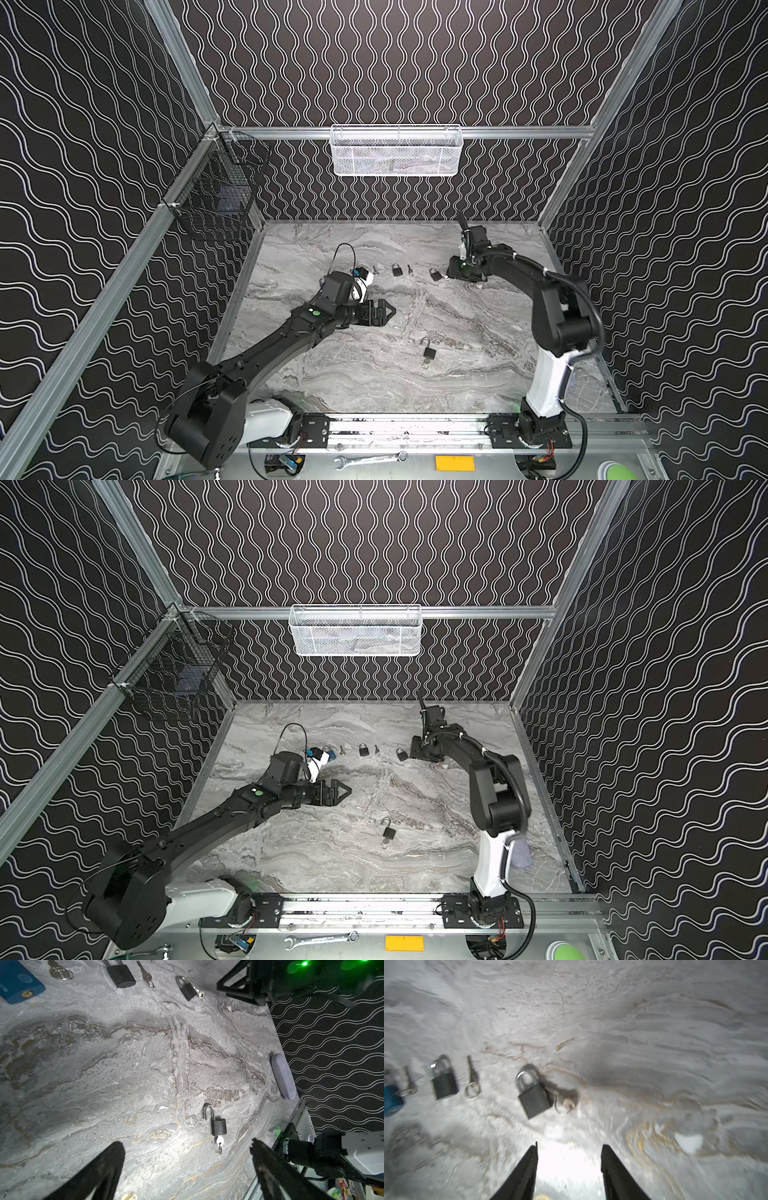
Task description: Lock with the key
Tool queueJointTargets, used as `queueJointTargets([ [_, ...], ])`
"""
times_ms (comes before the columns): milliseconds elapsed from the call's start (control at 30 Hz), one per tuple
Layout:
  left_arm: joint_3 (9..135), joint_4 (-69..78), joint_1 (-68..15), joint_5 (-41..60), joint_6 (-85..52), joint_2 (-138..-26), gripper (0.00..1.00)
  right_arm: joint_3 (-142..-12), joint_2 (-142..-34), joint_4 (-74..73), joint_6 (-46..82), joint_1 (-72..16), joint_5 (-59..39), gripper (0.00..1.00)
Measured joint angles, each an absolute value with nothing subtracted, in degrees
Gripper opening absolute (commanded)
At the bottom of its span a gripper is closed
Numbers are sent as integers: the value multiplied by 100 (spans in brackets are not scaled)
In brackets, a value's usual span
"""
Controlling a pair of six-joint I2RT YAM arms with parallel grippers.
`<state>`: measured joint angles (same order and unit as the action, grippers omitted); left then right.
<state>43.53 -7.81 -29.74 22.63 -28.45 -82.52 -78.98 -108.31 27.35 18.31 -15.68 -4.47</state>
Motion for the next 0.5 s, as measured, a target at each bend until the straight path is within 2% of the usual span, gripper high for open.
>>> queueJointTargets([
  [267,5098,-1538,-3942,1822,-2644,-9070,99,-5765,-8733,2554,2285,-1822,-738,55],
  [500,5564,-2191,-4917,1345,-2829,-9789,90,-4108,-6757,2630,3022,-2029,-779,55],
])
